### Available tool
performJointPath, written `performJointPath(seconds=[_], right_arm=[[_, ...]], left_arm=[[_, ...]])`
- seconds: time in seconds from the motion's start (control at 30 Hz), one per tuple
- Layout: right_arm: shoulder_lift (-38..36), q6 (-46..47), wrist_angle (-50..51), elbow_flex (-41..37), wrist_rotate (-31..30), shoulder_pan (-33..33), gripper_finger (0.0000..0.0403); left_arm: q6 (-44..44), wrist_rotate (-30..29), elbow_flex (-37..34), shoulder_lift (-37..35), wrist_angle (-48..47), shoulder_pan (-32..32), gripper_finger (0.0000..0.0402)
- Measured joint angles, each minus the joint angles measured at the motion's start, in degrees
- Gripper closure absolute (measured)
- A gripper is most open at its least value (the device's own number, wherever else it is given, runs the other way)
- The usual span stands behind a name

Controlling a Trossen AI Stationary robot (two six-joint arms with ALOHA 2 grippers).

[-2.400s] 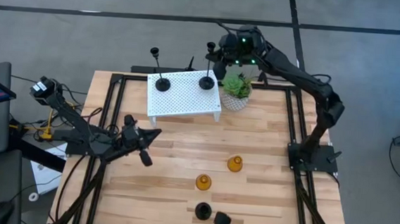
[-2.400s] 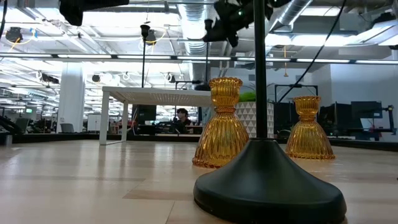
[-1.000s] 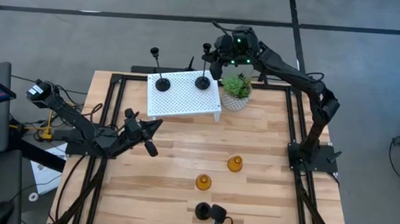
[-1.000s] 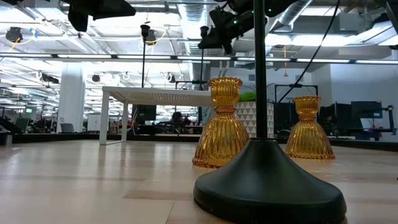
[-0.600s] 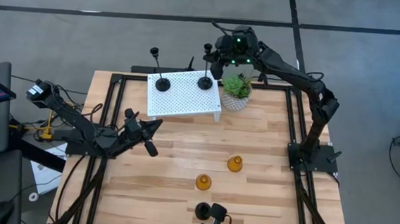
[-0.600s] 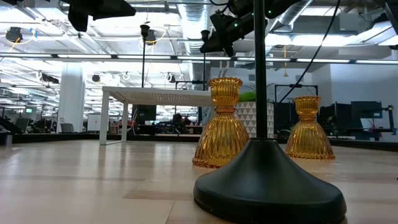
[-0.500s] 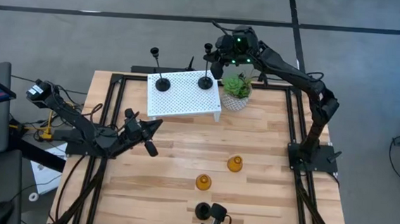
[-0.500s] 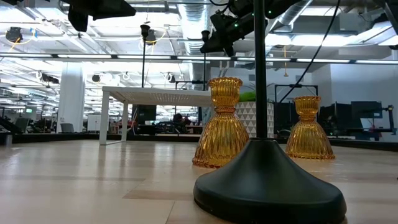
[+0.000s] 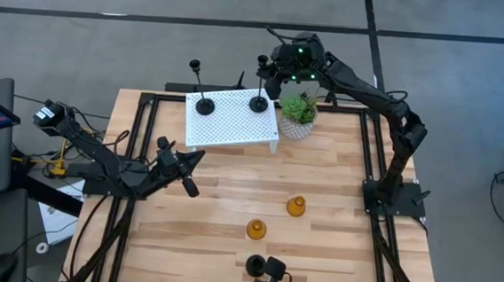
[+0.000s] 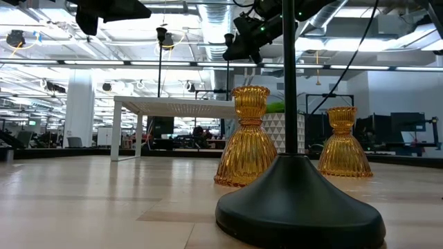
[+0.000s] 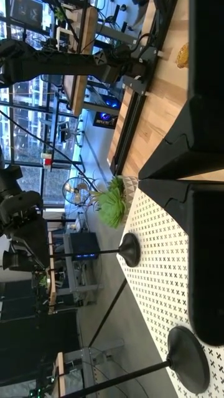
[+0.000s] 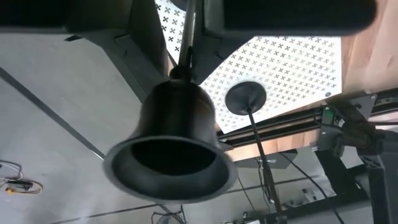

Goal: Pick & Place candle stick holders
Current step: Put the top black candle holder on the shelf, then put the left yellow glass candle holder on the shelf

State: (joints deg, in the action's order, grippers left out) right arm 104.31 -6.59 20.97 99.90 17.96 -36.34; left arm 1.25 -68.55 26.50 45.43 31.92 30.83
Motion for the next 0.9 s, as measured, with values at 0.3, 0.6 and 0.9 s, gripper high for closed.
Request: performJointPath(seconds=[0.3,0.6,0.9], right_arm=[[-2.1,0.0,1.6,0.0,0.0,-0.1,0.0235],[-11.0,-2.9,11.6,0.0,0.1,-0.1,0.0162],[-22.6,-3.0,29.4,0.0,0.2,0.2,0.0220]], left_arm=[[0.0,0.0,0.0,0.0,0.0,0.0,0.0394],[0.0,0.0,0.0,0.0,0.0,0.0,0.0394],[0.0,8.5,0.0,0.0,0.0,0.0,0.0394]])
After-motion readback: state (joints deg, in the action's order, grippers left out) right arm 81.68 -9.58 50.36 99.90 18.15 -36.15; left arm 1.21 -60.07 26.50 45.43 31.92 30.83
